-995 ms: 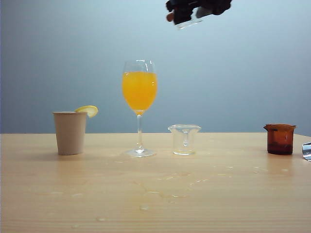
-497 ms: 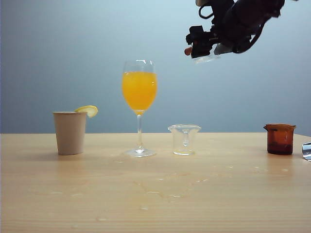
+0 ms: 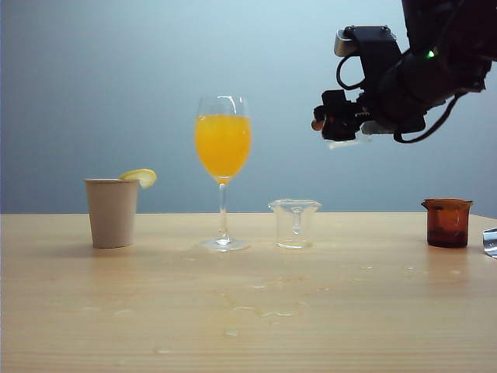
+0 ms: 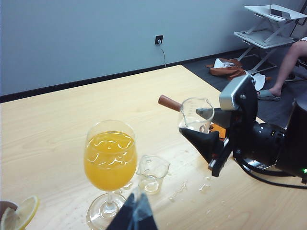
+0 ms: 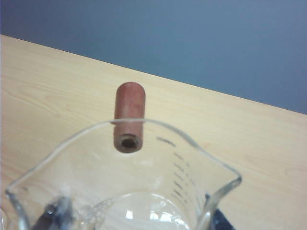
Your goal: Pick up the third measuring cup from the left, pour the pineapple juice inside into the goblet, and finally put the measuring cup back in its original place.
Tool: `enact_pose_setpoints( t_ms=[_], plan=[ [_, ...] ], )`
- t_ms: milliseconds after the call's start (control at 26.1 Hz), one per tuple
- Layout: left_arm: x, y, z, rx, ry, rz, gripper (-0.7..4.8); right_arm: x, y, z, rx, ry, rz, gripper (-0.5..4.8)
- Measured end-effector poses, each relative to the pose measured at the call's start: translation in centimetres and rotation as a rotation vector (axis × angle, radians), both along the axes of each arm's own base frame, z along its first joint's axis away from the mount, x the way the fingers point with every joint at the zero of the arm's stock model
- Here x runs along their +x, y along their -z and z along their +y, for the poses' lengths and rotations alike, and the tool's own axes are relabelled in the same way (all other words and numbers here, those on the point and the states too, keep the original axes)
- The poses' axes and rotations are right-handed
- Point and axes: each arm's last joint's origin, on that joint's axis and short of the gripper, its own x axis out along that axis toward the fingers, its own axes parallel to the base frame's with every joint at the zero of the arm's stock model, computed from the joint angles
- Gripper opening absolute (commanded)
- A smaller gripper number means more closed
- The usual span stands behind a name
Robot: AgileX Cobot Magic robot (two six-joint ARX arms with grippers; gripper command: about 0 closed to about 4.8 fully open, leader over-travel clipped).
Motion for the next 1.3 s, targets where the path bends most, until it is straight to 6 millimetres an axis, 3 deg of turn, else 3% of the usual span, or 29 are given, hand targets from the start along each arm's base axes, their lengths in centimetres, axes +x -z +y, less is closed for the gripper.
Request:
enact_pose_setpoints(
  t_ms=[153,536,1301],
  plan=[
    [0.0,0.0,0.0,-0.001,0.0,0.001,-0.05,-0.8,1.5,-0.5,0.001,0.005,0.011,2.63],
    [0.0,0.3,0.0,0.012,0.0,0.025,-0.05,0.2,4.0,-0.1,0.052,0.015,0.023,2.63],
    [0.0,0.3,0.0,0.011,0.0,0.025,-0.05,1.1,7.0,0.1,0.079,0.05,0.069,2.64]
  ],
)
